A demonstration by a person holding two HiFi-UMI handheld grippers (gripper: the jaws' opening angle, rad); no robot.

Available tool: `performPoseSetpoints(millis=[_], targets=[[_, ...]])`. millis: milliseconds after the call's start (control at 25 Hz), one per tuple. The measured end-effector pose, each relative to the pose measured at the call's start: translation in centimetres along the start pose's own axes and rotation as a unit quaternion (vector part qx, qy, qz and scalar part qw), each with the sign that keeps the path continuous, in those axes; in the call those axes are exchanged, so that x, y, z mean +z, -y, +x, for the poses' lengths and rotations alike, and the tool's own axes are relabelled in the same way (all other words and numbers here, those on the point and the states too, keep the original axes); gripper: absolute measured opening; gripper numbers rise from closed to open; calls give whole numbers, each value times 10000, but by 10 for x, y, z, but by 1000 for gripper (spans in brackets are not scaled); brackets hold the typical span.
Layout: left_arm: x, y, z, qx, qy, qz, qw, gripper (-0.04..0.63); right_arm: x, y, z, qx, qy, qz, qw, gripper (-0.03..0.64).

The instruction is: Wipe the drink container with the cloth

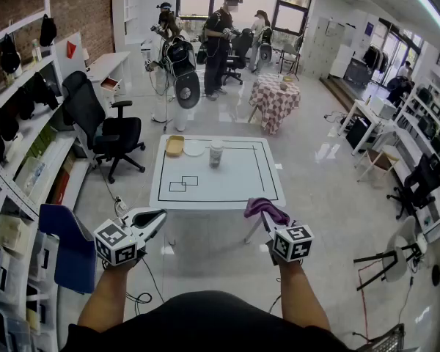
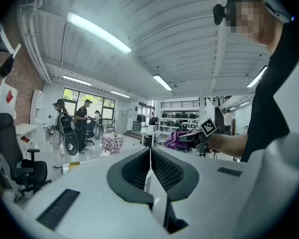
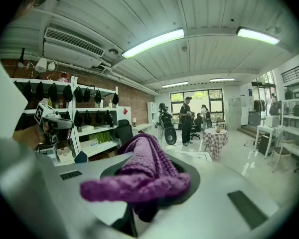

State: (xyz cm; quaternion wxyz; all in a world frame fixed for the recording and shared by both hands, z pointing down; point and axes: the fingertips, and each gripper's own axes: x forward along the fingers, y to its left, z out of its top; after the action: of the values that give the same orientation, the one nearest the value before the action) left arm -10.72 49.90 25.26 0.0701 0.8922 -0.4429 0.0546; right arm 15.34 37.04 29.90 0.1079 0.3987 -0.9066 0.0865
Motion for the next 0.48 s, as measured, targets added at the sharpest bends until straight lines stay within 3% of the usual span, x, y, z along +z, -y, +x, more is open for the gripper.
performPoseSetpoints(millis=[480], targets=[[6, 16, 53, 58, -36, 9, 10000, 25, -8, 58, 1, 29, 37, 188, 9998, 78]])
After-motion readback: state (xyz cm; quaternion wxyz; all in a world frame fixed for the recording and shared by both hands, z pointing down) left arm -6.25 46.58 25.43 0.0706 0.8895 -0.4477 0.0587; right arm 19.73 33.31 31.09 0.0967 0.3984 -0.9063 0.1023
